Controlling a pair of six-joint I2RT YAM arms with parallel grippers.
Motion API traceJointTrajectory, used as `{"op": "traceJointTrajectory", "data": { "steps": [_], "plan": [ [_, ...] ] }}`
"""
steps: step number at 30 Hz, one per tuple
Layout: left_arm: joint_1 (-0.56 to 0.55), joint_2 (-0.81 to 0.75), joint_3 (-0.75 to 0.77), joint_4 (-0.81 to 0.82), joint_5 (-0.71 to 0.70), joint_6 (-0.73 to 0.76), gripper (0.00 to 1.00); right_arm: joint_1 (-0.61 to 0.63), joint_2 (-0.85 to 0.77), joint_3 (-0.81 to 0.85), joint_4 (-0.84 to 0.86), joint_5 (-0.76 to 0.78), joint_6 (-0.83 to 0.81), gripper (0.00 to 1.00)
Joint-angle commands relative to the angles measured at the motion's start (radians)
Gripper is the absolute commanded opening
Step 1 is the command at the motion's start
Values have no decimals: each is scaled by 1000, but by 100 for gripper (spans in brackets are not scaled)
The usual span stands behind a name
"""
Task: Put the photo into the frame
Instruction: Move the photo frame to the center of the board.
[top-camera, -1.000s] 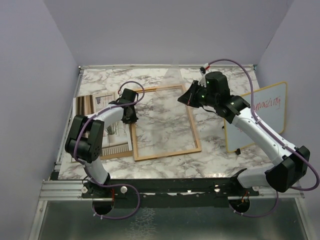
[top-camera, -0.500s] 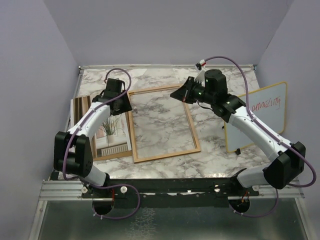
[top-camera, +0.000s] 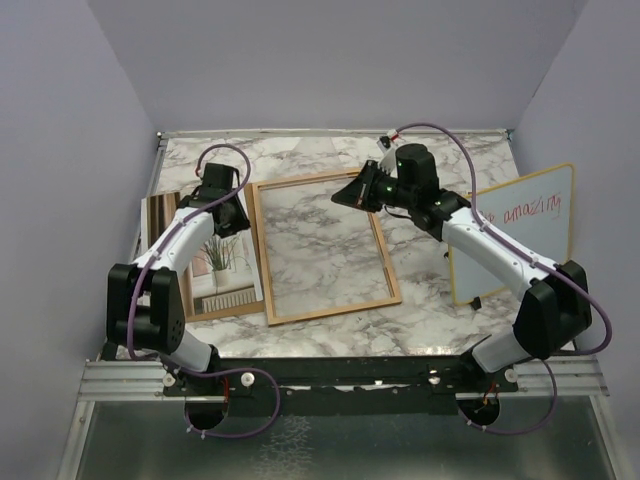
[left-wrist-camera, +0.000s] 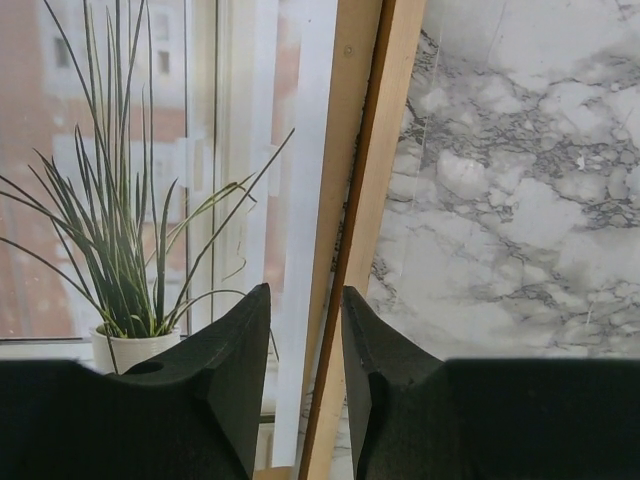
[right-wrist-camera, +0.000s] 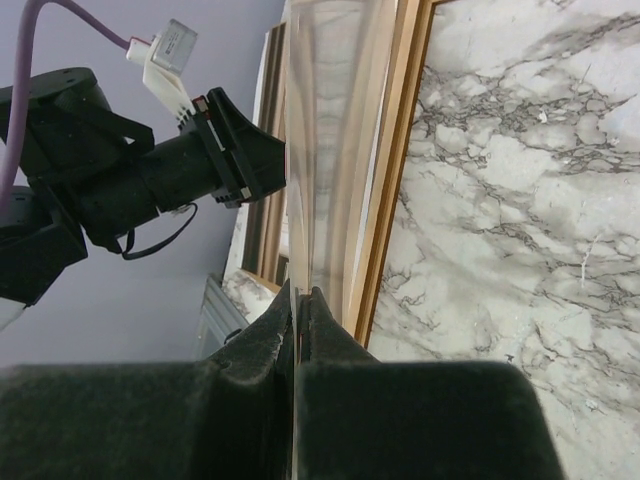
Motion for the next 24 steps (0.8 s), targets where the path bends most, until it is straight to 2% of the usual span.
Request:
{"op": "traceJointTrajectory", "data": {
  "steps": [1, 11, 24],
  "plan": [
    [8, 43, -37, 40, 1, -27, 35, -14, 28, -13, 82, -59, 43, 0],
    [9, 92, -63, 96, 44, -64, 34, -20, 61, -39, 127, -14, 39, 0],
    [9, 114, -88, 126, 87, -69, 32, -23, 84, -75, 233, -46, 62, 0]
  ]
}}
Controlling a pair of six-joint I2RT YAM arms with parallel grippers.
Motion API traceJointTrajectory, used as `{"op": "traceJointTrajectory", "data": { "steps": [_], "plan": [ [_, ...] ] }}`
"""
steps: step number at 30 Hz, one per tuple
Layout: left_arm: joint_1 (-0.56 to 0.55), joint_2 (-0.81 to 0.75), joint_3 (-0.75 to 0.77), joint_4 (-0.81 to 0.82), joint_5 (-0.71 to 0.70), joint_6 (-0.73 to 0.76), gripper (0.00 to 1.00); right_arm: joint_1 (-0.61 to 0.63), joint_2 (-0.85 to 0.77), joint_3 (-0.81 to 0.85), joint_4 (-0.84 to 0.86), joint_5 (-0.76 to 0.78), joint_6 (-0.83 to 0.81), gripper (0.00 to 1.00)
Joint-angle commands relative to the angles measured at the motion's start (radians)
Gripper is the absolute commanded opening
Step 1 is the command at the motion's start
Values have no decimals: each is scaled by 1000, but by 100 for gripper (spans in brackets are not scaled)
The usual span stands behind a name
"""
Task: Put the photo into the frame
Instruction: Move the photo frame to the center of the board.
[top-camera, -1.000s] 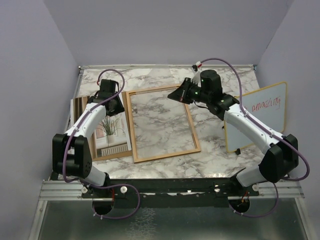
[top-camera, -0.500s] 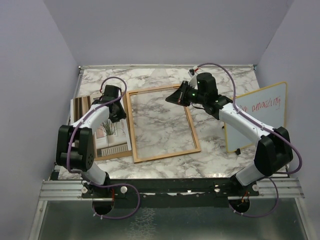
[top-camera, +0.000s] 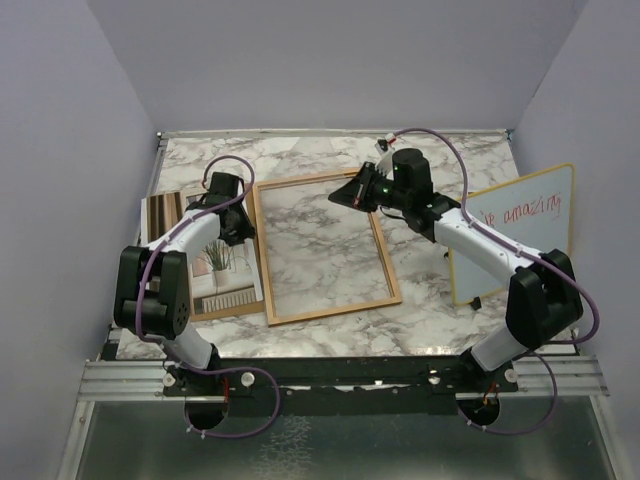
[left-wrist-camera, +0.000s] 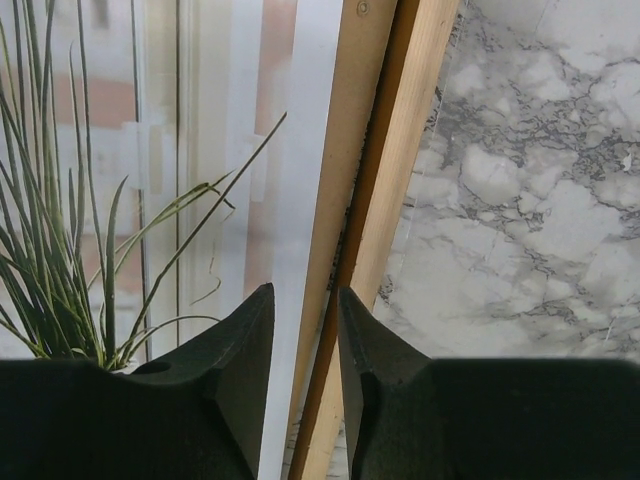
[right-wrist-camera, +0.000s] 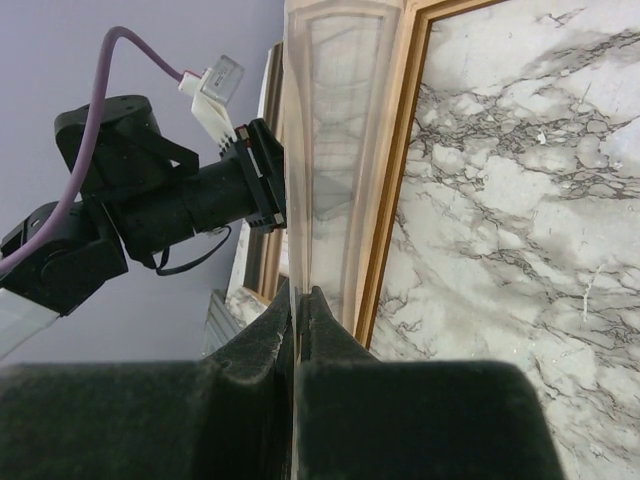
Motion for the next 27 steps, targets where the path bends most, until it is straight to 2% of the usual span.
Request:
{"op": "traceJointTrajectory", "data": {
  "steps": [1, 27],
  "plan": [
    [6, 15, -20, 24, 35, -10, 32, -7, 17, -15, 70, -20, 15, 0],
    [6, 37, -30, 30, 41, -7, 29, -9, 33, -40, 125, -17, 31, 0]
  ]
}}
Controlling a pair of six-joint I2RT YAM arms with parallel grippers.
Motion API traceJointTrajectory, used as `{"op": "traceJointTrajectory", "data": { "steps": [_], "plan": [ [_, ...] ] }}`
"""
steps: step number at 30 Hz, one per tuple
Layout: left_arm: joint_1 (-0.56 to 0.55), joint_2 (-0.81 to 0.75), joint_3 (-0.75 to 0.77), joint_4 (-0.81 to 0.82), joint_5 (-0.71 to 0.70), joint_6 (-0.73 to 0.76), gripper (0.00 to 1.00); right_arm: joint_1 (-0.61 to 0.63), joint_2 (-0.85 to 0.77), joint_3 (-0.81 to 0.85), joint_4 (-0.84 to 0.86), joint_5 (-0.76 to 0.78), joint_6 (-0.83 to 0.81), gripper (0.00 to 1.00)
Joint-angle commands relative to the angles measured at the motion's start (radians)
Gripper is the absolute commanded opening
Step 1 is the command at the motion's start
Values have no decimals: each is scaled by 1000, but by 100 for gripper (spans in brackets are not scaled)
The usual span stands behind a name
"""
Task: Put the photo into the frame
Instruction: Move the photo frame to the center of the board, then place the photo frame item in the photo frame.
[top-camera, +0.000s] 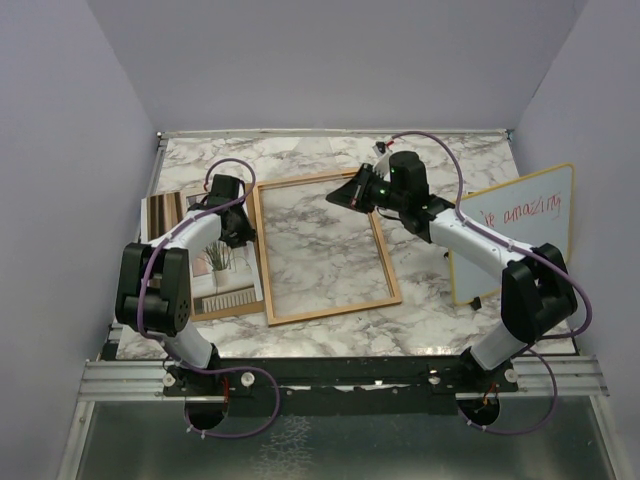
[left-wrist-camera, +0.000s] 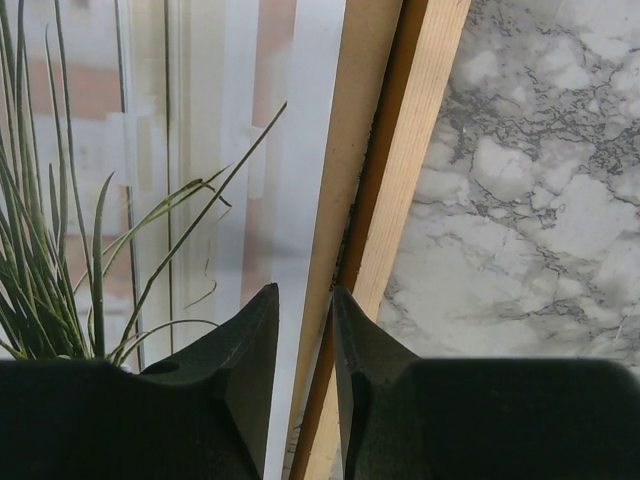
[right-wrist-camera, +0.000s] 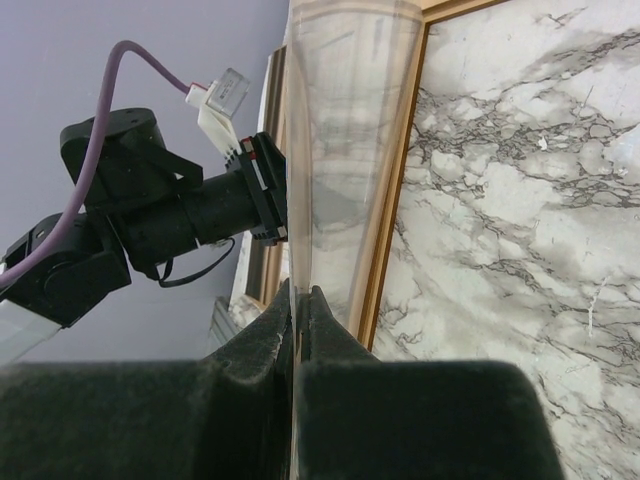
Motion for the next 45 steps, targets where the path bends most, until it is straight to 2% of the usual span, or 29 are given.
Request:
{"op": "traceJointTrajectory", "data": {
  "steps": [1, 15, 21, 28, 37, 45],
  "plan": [
    [6, 17, -16, 16, 21, -4, 29, -9, -8, -21, 51, -16, 5, 1],
    [6, 20, -21, 20, 37, -4, 29, -9, 37, -46, 79, -8, -10, 1],
    [6, 26, -22, 26, 59, -8, 29, -9, 45, -53, 55, 8, -97, 0],
    [6, 35, -28, 30, 66, -11, 29, -9, 71, -45, 44, -9, -159, 5],
    [5, 54, -33, 29, 72, -3, 29, -9, 93, -71, 122, -7, -185, 5],
    [5, 61, -40, 26, 74, 5, 25, -9, 115, -112, 197, 8, -175, 1]
  ]
}}
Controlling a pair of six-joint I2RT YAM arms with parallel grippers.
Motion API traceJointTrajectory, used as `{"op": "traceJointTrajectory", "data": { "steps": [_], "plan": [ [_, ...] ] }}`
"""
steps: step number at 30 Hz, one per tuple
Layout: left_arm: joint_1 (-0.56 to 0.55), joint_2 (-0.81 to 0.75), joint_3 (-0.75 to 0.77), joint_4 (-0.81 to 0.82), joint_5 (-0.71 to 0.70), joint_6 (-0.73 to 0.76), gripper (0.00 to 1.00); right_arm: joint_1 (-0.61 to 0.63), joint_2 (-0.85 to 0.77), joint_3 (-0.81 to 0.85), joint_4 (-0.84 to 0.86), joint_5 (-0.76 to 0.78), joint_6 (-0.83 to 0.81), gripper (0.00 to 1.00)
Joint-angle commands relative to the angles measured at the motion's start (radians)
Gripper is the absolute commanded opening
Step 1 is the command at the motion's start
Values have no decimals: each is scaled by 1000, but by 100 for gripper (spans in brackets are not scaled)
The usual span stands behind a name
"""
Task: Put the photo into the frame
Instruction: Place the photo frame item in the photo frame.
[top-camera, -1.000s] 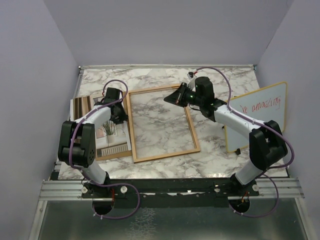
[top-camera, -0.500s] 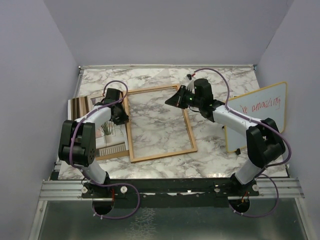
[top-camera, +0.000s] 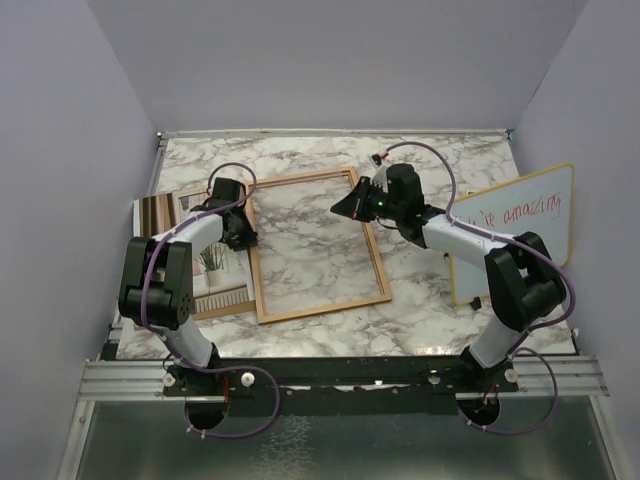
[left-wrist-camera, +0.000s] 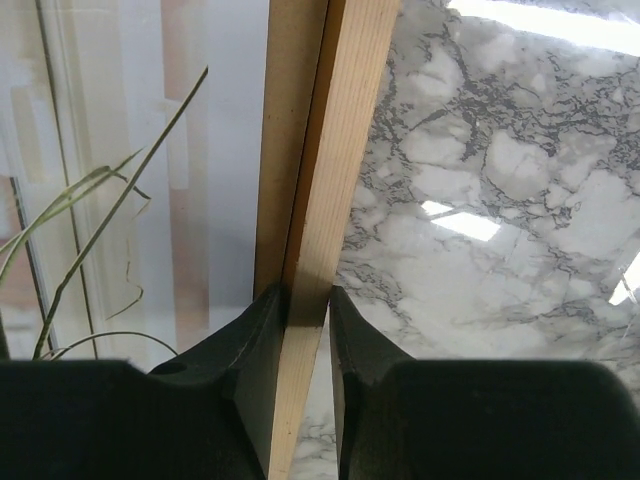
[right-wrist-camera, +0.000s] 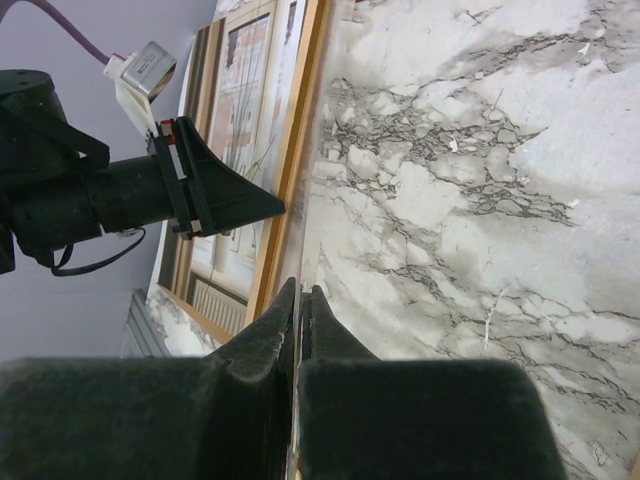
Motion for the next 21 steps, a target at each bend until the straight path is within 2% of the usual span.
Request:
{"op": "traceJointTrajectory", "data": {
  "steps": [1, 15, 21],
  "plan": [
    [1, 15, -19, -13, 20, 11, 24, 4, 39, -19, 77, 12, -16, 1],
    [-5, 18, -17, -18, 30, 15, 25, 4, 56, -71, 187, 68, 10, 1],
    [-7, 7, -11, -30, 34, 19, 38, 3, 56, -82, 226, 75, -39, 0]
  ]
}}
